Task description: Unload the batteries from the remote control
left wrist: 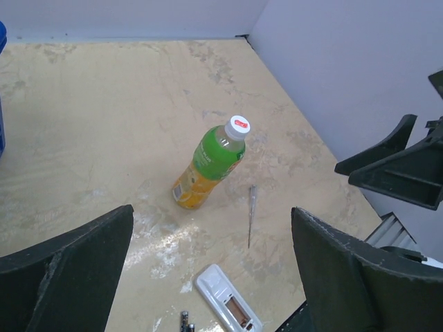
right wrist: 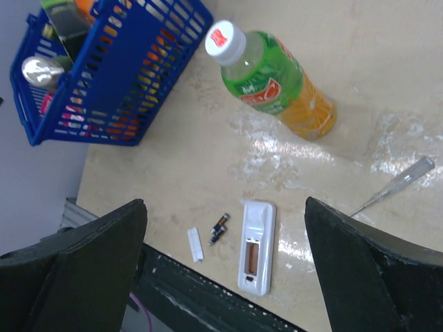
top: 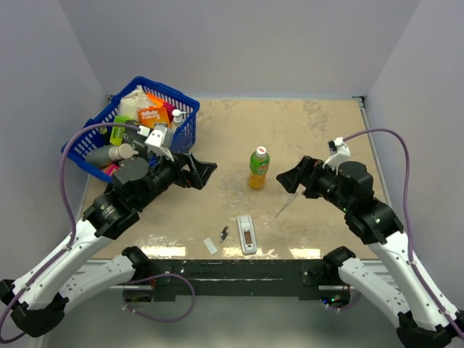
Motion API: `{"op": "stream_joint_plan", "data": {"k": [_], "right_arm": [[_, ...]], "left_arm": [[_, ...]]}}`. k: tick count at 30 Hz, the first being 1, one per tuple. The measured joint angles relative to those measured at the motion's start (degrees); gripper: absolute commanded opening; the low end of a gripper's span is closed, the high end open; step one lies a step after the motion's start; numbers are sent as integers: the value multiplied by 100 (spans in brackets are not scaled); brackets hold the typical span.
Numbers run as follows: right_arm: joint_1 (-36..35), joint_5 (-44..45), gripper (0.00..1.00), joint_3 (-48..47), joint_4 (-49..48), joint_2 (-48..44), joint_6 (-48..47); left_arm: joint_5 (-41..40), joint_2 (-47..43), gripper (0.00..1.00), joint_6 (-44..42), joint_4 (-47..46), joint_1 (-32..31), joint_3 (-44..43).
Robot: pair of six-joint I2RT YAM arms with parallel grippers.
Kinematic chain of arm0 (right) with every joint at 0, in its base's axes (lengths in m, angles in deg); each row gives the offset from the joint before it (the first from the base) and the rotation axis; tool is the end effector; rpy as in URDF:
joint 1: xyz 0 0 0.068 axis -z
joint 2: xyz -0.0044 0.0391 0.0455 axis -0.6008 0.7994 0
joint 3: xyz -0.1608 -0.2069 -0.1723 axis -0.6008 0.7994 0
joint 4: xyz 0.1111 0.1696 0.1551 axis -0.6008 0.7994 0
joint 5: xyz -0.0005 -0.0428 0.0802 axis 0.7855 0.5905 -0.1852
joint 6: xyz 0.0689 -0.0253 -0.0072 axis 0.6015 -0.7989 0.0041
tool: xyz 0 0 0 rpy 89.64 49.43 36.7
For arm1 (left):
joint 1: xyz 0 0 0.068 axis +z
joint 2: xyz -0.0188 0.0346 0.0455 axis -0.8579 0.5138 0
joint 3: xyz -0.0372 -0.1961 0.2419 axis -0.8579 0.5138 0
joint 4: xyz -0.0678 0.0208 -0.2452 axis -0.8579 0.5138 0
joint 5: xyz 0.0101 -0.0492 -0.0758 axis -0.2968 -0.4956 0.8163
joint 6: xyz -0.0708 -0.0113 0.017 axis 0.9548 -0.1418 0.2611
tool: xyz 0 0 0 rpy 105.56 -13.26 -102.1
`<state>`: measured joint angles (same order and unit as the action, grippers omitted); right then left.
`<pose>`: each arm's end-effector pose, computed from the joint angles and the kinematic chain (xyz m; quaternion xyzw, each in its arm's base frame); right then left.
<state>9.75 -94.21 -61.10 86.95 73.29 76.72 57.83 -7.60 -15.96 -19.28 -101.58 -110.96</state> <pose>0.1124 0.0632 0.3716 0.0547 0.8161 0.3360 0.4670 0.1219 -0.1040 0.4146 0.0637 0.7453 -0.3544 0.5611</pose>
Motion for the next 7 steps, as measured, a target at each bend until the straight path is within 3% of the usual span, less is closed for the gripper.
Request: {"op": "stream_joint_plan", "data": {"k": [7], "right_arm": [[0,-431,98,439,-142,-254,46]], "left_arm": [[-57,33,100,42,125,0,4]]}}
